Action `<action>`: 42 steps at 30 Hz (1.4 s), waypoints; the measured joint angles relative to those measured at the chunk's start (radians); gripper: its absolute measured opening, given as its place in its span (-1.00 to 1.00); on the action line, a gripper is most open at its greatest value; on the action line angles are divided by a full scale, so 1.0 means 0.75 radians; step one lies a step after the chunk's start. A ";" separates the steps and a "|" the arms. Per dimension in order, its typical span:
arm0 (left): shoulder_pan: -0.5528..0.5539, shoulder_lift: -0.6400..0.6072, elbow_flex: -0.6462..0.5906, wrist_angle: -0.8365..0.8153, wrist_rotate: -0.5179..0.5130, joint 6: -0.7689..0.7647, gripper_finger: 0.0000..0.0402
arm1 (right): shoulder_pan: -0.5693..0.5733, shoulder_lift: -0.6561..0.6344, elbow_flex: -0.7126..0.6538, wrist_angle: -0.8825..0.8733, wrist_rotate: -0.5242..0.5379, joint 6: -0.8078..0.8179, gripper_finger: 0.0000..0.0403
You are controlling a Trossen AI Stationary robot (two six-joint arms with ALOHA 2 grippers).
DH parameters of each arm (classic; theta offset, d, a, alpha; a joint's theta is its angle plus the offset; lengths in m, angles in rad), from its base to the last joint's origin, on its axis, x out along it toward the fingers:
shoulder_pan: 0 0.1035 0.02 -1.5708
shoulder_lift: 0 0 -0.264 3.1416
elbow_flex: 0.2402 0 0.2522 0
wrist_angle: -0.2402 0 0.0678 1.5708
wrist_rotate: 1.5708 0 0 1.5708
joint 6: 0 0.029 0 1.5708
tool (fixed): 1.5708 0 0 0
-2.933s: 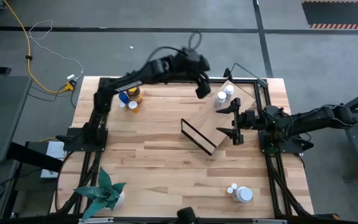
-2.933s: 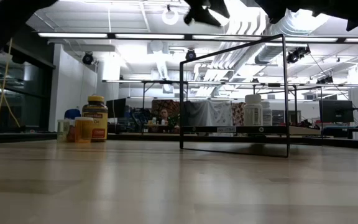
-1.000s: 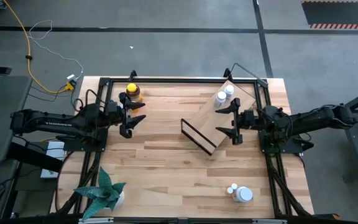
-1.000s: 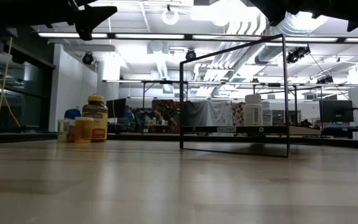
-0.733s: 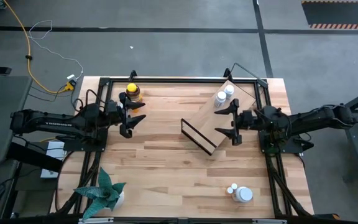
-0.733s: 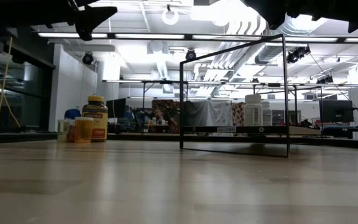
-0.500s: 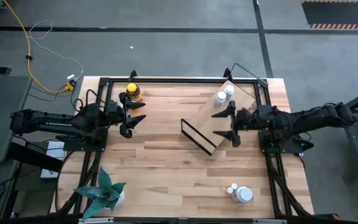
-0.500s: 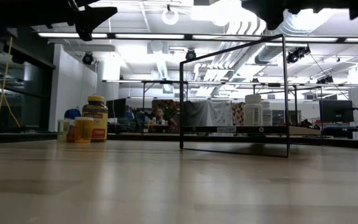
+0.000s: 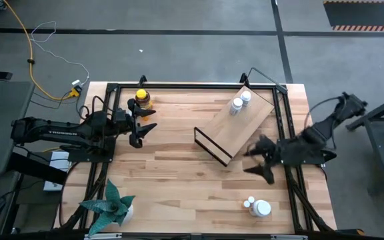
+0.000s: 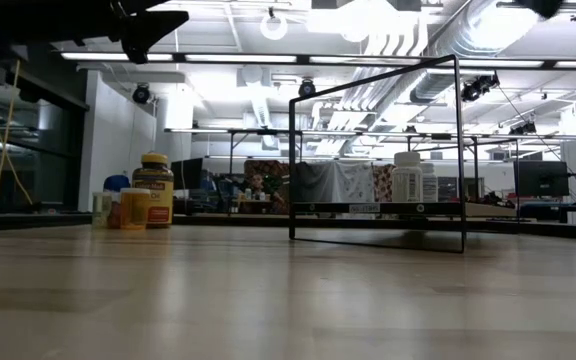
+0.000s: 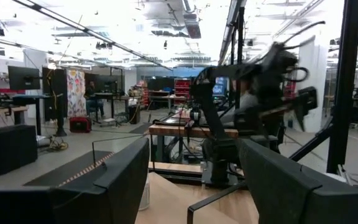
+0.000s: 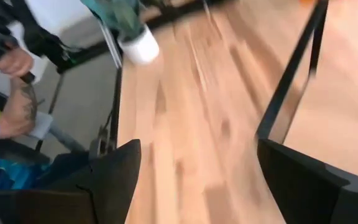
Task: Pick and place medicine bottles onto shelf by color
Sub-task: Put the big white medicine bottle on the shelf
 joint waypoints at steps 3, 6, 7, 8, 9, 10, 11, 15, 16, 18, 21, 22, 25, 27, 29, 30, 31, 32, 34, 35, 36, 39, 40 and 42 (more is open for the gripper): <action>0.000 0.000 0.000 -0.022 -0.003 0.000 0.20 | 0.144 0.167 0.160 -0.238 0.031 0.300 0.55; 0.000 0.000 0.000 -0.041 -0.003 0.000 0.20 | 0.240 0.361 0.347 -0.500 -0.006 0.619 0.55; 0.000 0.001 0.000 -0.049 -0.003 0.000 0.20 | 0.262 0.429 0.411 -0.578 -0.041 0.713 0.55; 0.000 0.001 0.000 -0.054 -0.003 0.000 0.20 | 0.279 0.491 0.475 -0.659 -0.085 0.803 0.55; 0.000 0.001 0.000 -0.055 -0.003 0.000 0.20 | 0.293 0.553 0.537 -0.734 -0.128 0.877 0.55; 0.000 0.001 0.000 -0.055 -0.003 0.000 0.20 | 0.305 0.611 0.601 -0.801 -0.166 0.940 0.55; 0.000 0.001 0.000 -0.056 -0.003 0.000 0.20 | 0.314 0.664 0.659 -0.859 -0.203 0.998 0.55; 0.000 0.001 0.000 -0.057 -0.003 -0.025 0.20 | 0.328 0.846 0.866 -1.043 -0.331 1.200 0.55; 0.000 0.001 0.000 -0.058 -0.003 -0.031 0.20 | 0.328 0.884 0.905 -1.069 -0.349 1.238 0.55; 0.000 0.001 0.000 -0.060 -0.003 -0.034 0.20 | 0.328 0.952 0.961 -1.087 -0.376 1.292 0.55; 0.000 0.001 0.000 -0.060 -0.003 -0.035 0.20 | 0.328 1.036 1.000 -1.082 -0.427 1.350 0.55; 0.000 0.001 0.000 -0.060 -0.003 -0.035 0.20 | 0.328 1.062 1.001 -1.081 -0.455 1.379 0.55; 0.000 0.001 0.000 -0.060 -0.003 -0.035 0.20 | 0.328 1.126 0.993 -1.082 -0.579 1.452 0.55; 0.000 0.001 0.000 -0.063 -0.003 -0.036 0.20 | 0.328 1.158 0.988 -1.082 -0.634 1.470 0.55; 0.000 0.001 0.000 -0.082 -0.002 -0.049 0.20 | 0.328 1.174 0.988 -1.076 -0.649 1.496 0.55; 0.000 0.001 0.000 -0.092 -0.002 -0.059 0.20 | 0.328 1.176 0.988 -1.071 -0.648 1.511 0.55; 0.000 0.001 0.000 -0.095 -0.002 -0.063 0.20 | 0.328 1.176 0.988 -1.062 -0.638 1.520 0.55; 0.000 0.001 0.000 -0.094 -0.002 -0.067 0.20 | 0.328 1.176 0.988 -1.052 -0.621 1.527 0.55; 0.000 0.001 0.000 -0.093 -0.002 -0.068 0.20 | 0.328 1.176 0.988 -1.039 -0.590 1.542 0.55; 0.000 0.001 0.000 -0.094 -0.002 -0.068 0.20 | 0.328 1.176 0.988 -1.037 -0.578 1.544 0.55; 0.000 0.001 0.000 -0.093 -0.002 -0.068 0.20 | 0.328 1.176 0.987 -1.037 -0.576 1.548 0.55; 0.000 0.001 0.000 -0.090 -0.002 -0.069 0.20 | 0.328 1.176 0.954 -1.035 -0.588 1.589 0.55; 0.000 0.001 0.000 -0.090 -0.002 -0.069 0.20 | 0.328 1.176 0.941 -1.041 -0.600 1.592 0.55; 0.000 0.000 0.000 -0.089 -0.002 -0.061 0.20 | 0.328 1.176 0.910 -1.039 -0.622 1.597 0.55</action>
